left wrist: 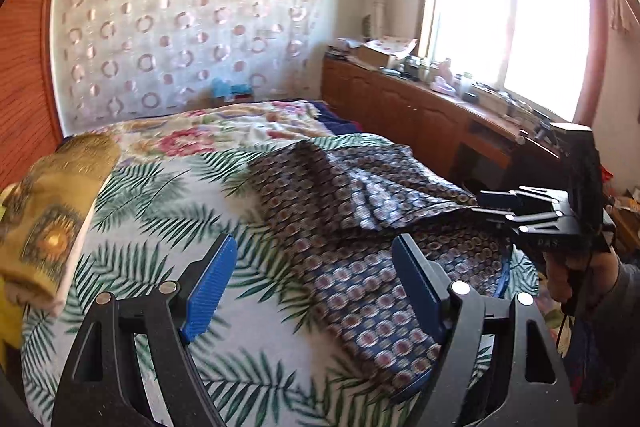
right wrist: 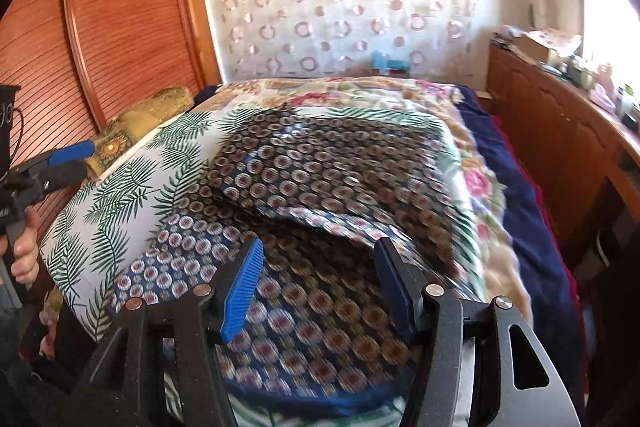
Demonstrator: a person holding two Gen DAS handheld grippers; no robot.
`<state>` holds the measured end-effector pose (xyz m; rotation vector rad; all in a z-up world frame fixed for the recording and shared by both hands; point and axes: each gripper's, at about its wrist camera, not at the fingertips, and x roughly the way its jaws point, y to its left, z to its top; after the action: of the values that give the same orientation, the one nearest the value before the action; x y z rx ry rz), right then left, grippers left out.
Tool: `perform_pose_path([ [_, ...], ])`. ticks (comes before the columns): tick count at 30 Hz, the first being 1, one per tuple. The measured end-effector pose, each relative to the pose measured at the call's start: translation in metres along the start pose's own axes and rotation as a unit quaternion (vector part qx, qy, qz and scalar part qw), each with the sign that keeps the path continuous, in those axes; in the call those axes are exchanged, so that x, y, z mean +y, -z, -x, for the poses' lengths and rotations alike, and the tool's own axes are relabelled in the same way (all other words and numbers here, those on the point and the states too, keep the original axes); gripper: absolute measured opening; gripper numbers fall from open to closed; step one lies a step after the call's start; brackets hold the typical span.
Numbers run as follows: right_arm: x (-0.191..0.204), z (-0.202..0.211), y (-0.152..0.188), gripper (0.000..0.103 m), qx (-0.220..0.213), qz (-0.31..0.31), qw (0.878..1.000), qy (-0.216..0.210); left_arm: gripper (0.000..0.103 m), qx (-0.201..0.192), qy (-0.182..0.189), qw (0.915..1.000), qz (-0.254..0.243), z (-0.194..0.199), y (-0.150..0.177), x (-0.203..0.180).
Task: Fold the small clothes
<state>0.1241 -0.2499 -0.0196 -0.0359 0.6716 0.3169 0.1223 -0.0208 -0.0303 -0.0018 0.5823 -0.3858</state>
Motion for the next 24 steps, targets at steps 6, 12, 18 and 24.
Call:
perform_pose_path([
  [6,0.018,-0.051,-0.029,0.06,0.049,0.042,0.998,-0.028,0.08,0.015,-0.019,0.9994,0.026,-0.007,0.019,0.022],
  [12,0.039,-0.102,-0.046,0.06,0.116,0.103,0.987,-0.031,0.08,0.018,-0.023,0.9989,0.036,-0.01,0.03,0.032],
  [18,0.049,-0.14,-0.056,0.057,0.159,0.162,0.974,0.025,0.08,0.02,-0.015,0.9989,0.04,-0.011,0.036,0.033],
  [24,0.047,-0.143,-0.066,0.008,0.16,0.169,0.972,0.034,0.08,0.029,-0.007,0.9988,0.039,-0.016,0.042,0.028],
])
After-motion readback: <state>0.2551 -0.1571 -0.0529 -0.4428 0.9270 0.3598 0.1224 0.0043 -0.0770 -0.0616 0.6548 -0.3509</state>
